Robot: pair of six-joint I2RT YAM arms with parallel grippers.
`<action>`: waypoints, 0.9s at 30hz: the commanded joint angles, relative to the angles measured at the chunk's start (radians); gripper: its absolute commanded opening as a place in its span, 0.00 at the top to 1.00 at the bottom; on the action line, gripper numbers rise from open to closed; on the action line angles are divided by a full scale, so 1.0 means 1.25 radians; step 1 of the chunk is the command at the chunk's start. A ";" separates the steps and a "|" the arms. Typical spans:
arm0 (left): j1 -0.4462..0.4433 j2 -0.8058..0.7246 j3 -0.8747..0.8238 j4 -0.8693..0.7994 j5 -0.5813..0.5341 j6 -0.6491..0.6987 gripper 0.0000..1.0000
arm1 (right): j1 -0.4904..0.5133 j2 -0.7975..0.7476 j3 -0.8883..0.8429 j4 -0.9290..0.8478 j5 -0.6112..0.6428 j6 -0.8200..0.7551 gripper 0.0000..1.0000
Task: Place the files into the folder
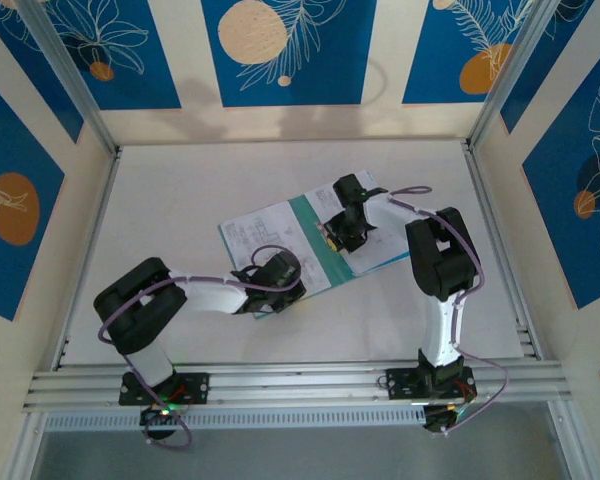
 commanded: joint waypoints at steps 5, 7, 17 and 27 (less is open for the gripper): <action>0.011 0.020 -0.004 -0.051 0.011 0.012 0.93 | 0.020 0.195 -0.082 -0.192 0.099 0.036 1.00; 0.012 0.020 -0.004 -0.050 0.013 0.013 0.93 | 0.024 0.195 -0.072 -0.194 0.099 0.032 1.00; 0.014 0.024 0.002 -0.049 0.021 0.020 0.93 | 0.031 0.193 -0.051 -0.190 0.074 0.027 0.93; 0.015 0.025 0.004 -0.053 0.025 0.023 0.93 | 0.033 0.190 -0.042 -0.173 0.051 0.023 0.85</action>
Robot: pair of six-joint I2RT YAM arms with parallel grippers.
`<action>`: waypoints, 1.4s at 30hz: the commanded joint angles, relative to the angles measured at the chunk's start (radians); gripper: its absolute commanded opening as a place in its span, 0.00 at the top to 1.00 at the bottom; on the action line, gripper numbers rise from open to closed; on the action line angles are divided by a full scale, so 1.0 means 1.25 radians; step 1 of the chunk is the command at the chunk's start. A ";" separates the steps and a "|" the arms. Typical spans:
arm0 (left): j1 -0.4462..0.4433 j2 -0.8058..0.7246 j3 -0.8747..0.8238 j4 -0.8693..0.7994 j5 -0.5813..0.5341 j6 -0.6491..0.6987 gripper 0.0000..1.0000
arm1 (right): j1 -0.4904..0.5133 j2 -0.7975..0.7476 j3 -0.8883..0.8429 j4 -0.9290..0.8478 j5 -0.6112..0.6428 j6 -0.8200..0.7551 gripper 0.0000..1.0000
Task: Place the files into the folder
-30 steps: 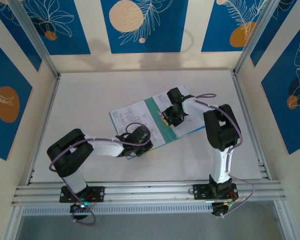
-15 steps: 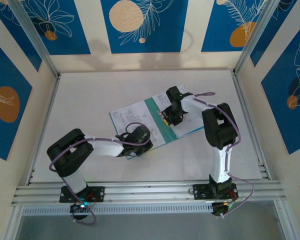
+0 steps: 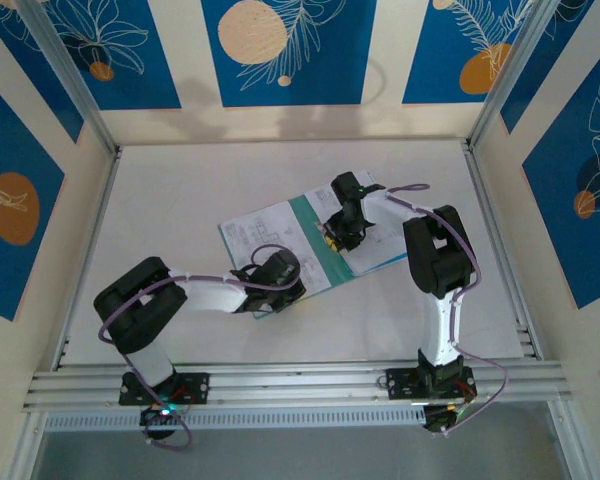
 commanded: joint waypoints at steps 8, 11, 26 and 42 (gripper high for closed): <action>0.010 0.025 0.002 -0.052 0.007 0.022 0.93 | 0.029 0.166 -0.081 -0.139 0.052 0.023 0.96; 0.010 0.026 0.004 -0.049 0.007 0.022 0.93 | 0.028 0.168 -0.081 -0.146 0.053 0.024 1.00; 0.010 0.026 0.012 -0.042 0.009 0.027 0.93 | 0.023 0.201 -0.065 -0.165 0.040 0.004 0.99; 0.055 -0.075 0.074 -0.164 0.016 0.119 0.92 | 0.052 0.301 0.073 -0.332 0.082 0.053 0.95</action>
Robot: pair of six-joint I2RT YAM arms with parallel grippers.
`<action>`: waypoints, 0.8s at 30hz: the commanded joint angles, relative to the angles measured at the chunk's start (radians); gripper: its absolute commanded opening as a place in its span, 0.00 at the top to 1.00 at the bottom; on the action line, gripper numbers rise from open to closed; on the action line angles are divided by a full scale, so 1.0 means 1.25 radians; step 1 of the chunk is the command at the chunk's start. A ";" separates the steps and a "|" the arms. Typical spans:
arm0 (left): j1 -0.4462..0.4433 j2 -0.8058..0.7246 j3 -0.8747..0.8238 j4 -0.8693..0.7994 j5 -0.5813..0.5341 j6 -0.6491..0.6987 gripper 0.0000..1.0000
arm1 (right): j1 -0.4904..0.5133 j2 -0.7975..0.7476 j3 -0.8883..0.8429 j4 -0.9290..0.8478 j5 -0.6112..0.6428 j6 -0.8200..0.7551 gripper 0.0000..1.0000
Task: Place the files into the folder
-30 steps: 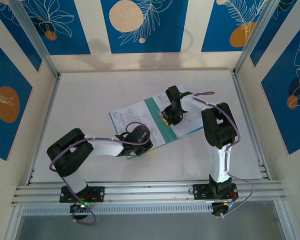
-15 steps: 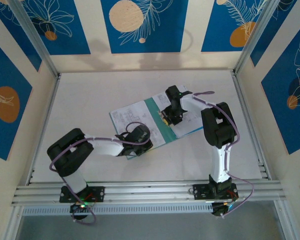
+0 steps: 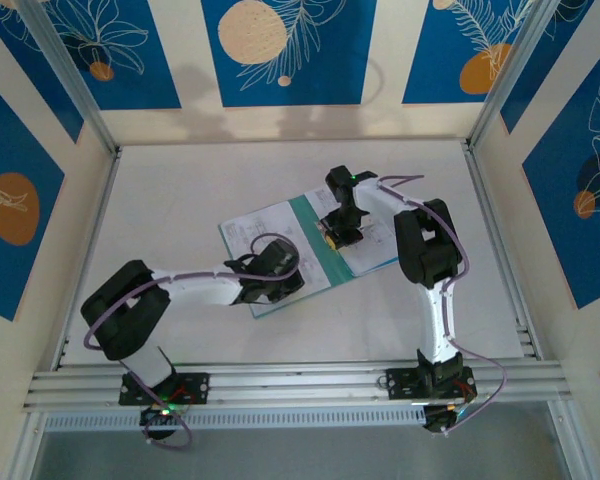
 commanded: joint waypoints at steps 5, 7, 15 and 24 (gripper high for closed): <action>0.065 0.005 0.016 -0.051 0.039 0.054 0.91 | 0.053 0.161 -0.103 -0.090 0.062 -0.007 0.85; 0.071 0.024 0.014 -0.045 0.049 0.061 0.91 | 0.053 0.144 -0.106 -0.065 0.049 -0.028 0.81; 0.076 0.062 -0.003 -0.014 0.055 0.058 0.92 | 0.039 0.129 -0.120 -0.033 0.009 -0.050 0.94; 0.078 0.071 -0.011 -0.009 0.057 0.065 0.92 | 0.048 0.052 -0.120 0.029 -0.028 -0.072 0.89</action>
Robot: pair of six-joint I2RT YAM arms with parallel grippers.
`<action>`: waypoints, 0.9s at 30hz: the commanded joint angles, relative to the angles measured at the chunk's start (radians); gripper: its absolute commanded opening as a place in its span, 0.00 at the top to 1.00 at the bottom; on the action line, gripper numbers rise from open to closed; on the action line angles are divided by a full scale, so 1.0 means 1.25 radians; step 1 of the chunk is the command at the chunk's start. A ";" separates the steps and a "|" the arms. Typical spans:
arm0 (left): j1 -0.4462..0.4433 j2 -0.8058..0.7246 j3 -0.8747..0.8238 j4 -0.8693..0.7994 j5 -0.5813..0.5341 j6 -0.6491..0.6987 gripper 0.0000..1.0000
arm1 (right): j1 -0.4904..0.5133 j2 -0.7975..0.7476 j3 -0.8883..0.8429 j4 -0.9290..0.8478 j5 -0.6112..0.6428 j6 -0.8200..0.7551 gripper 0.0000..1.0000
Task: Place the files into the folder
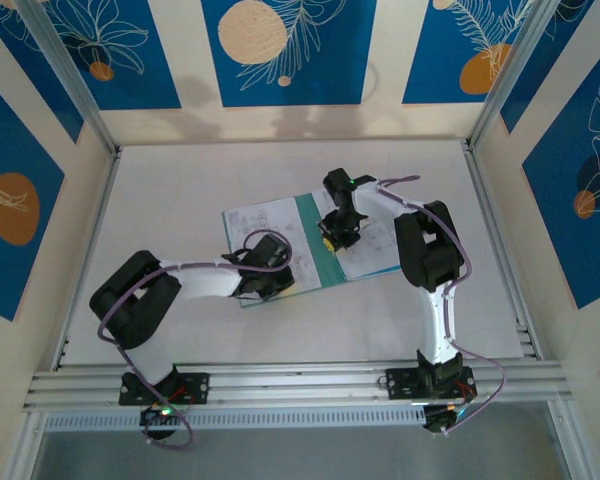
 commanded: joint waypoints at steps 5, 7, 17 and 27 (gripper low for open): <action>0.009 -0.007 -0.020 -0.015 -0.004 0.023 0.92 | 0.043 0.011 -0.040 -0.008 -0.042 -0.036 0.77; 0.011 -0.013 -0.020 -0.032 -0.009 0.035 0.92 | 0.047 -0.031 -0.035 0.009 -0.049 -0.045 0.71; 0.030 -0.045 -0.041 -0.087 -0.014 0.096 0.92 | 0.055 -0.204 -0.148 0.157 -0.086 -0.110 0.55; 0.083 -0.094 -0.056 -0.158 0.005 0.218 0.90 | 0.085 -0.210 -0.327 0.311 -0.144 -0.161 0.93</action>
